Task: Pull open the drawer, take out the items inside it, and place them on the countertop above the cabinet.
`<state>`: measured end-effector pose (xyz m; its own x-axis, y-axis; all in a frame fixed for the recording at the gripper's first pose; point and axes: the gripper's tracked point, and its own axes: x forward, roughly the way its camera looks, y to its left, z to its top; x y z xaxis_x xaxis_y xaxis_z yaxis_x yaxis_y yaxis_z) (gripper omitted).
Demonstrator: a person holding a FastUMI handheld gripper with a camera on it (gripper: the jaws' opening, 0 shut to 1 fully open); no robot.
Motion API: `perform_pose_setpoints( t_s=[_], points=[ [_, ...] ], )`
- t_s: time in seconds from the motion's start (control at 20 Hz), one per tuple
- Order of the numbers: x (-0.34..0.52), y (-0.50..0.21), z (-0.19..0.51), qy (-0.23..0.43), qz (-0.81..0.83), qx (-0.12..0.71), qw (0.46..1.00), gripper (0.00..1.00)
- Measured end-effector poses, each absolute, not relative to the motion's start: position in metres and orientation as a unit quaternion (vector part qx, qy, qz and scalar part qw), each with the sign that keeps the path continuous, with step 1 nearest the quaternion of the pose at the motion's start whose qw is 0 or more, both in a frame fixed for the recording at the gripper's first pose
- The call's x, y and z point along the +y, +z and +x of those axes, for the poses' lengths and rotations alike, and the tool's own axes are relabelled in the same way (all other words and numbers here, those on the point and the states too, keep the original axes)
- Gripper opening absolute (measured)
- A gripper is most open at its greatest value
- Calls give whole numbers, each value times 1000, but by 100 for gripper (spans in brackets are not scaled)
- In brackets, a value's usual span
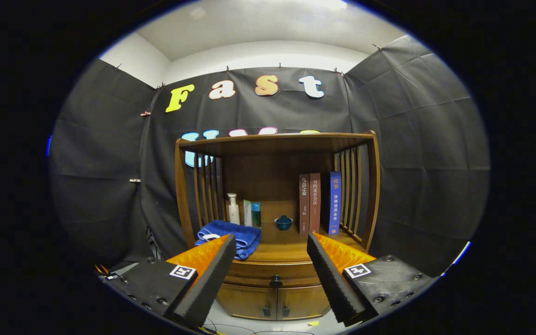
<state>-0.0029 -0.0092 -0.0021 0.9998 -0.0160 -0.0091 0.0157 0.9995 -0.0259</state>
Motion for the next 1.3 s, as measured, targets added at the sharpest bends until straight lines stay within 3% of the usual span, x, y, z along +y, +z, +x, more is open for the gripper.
perform_pose_setpoints(
  t_s=[0.7,1.3],
  points=[
    [-40,-38,23,-33,16,22,999,100],
    [-49,-185,98,-27,26,127,991,99]
  ],
)
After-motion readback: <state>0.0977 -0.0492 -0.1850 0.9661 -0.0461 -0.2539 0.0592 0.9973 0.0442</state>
